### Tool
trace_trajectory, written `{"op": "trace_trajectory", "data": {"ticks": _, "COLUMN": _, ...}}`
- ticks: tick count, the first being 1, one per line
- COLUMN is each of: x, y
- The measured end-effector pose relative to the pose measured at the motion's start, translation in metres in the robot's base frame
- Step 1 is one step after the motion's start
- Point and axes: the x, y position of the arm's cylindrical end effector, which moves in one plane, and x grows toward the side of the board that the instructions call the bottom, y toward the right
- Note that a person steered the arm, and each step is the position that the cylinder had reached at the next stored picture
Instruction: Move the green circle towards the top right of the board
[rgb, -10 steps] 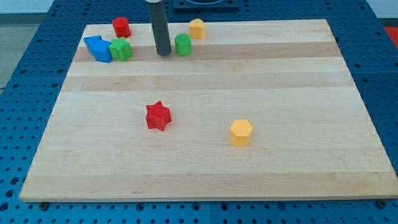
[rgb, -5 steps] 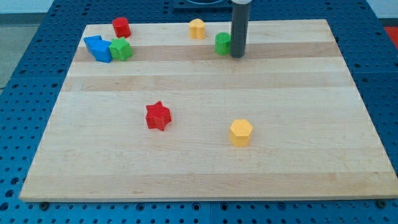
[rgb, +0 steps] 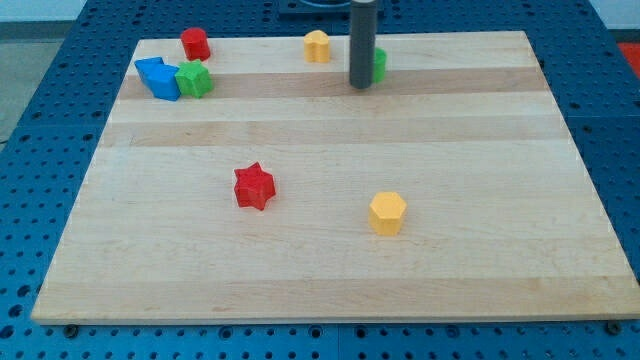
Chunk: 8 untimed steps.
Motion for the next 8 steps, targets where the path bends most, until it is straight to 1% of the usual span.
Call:
{"op": "trace_trajectory", "data": {"ticks": 1, "x": -0.002, "y": 0.005}}
{"op": "trace_trajectory", "data": {"ticks": 2, "x": -0.016, "y": -0.030}}
{"op": "trace_trajectory", "data": {"ticks": 3, "x": -0.040, "y": -0.024}}
{"op": "trace_trajectory", "data": {"ticks": 5, "x": -0.030, "y": 0.076}}
{"op": "trace_trajectory", "data": {"ticks": 6, "x": -0.029, "y": 0.074}}
{"op": "trace_trajectory", "data": {"ticks": 7, "x": 0.001, "y": 0.067}}
{"op": "trace_trajectory", "data": {"ticks": 8, "x": 0.018, "y": 0.100}}
